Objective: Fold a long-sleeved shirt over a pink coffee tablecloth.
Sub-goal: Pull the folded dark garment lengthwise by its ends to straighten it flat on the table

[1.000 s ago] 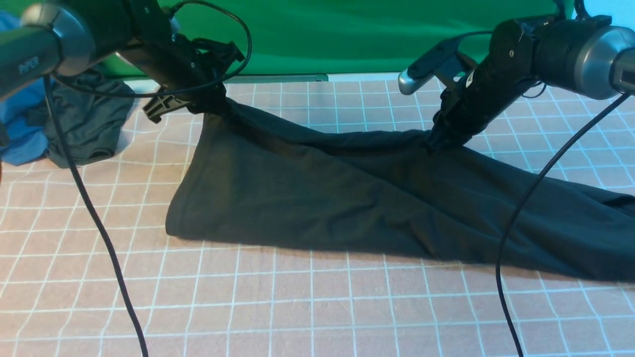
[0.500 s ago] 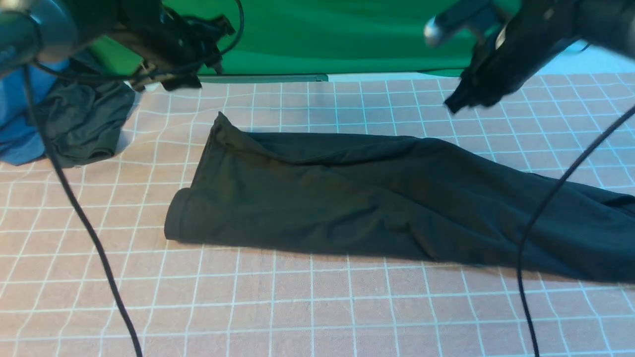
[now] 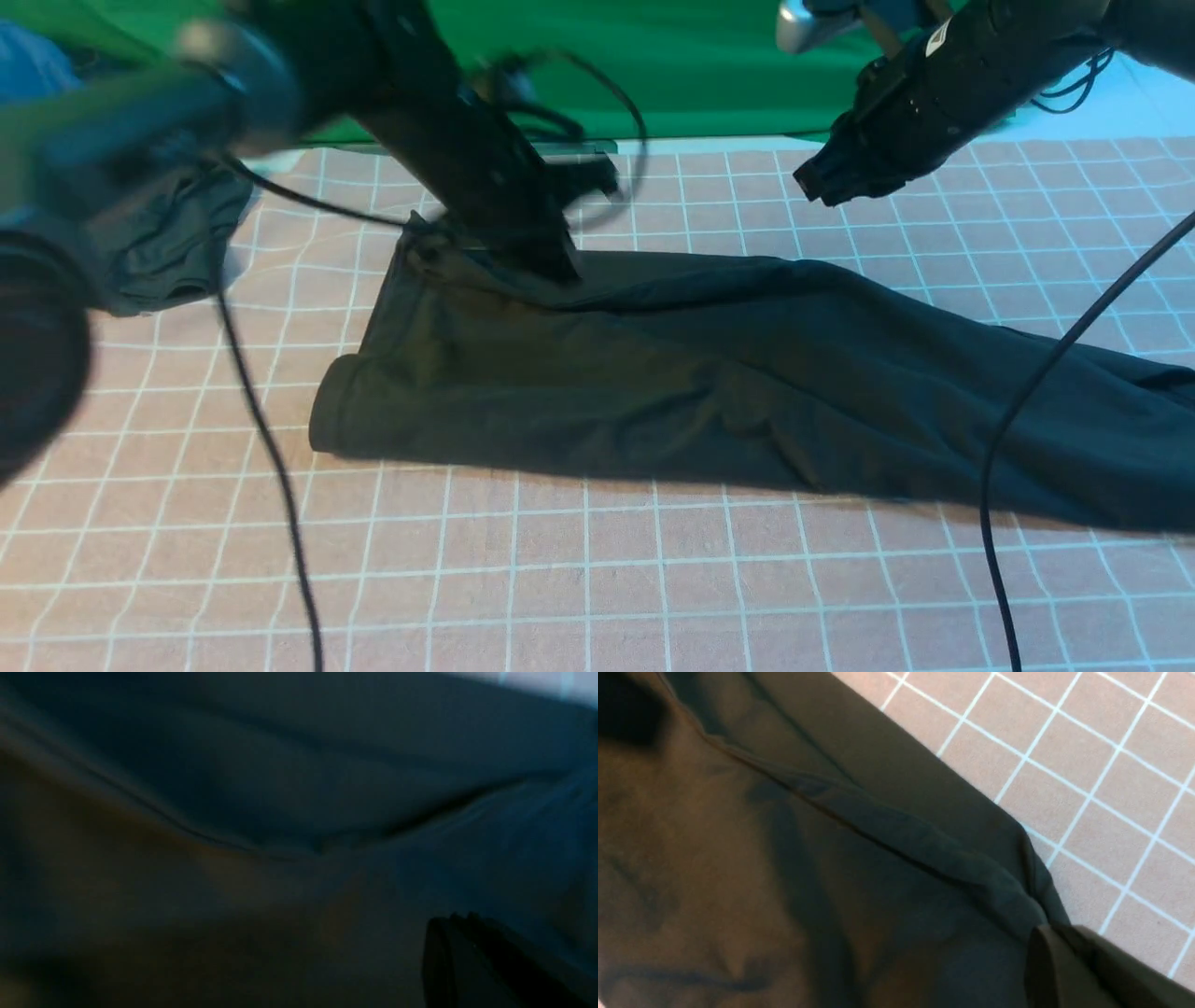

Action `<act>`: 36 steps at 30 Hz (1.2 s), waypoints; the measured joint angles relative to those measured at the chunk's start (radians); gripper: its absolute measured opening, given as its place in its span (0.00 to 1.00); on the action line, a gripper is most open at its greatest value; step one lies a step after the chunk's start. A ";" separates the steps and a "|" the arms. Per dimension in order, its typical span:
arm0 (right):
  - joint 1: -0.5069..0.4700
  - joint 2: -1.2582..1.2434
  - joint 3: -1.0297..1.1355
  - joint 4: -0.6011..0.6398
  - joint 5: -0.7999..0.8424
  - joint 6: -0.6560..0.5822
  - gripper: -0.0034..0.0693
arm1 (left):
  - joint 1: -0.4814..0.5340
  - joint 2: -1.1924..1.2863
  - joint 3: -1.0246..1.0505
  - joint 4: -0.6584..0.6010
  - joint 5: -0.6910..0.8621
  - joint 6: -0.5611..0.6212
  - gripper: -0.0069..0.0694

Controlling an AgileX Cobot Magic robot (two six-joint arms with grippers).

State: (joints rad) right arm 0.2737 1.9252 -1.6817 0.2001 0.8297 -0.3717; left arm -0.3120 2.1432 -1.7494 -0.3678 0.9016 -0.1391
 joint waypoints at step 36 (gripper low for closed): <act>-0.397 -0.058 0.152 -0.080 0.323 0.089 0.22 | 0.103 -0.209 0.313 -0.050 -0.171 0.072 0.11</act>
State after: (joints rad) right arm -0.1238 1.8676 -1.5295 0.1199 1.1529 -0.2823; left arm -0.2092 1.9347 -1.4368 -0.4179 0.7310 -0.0672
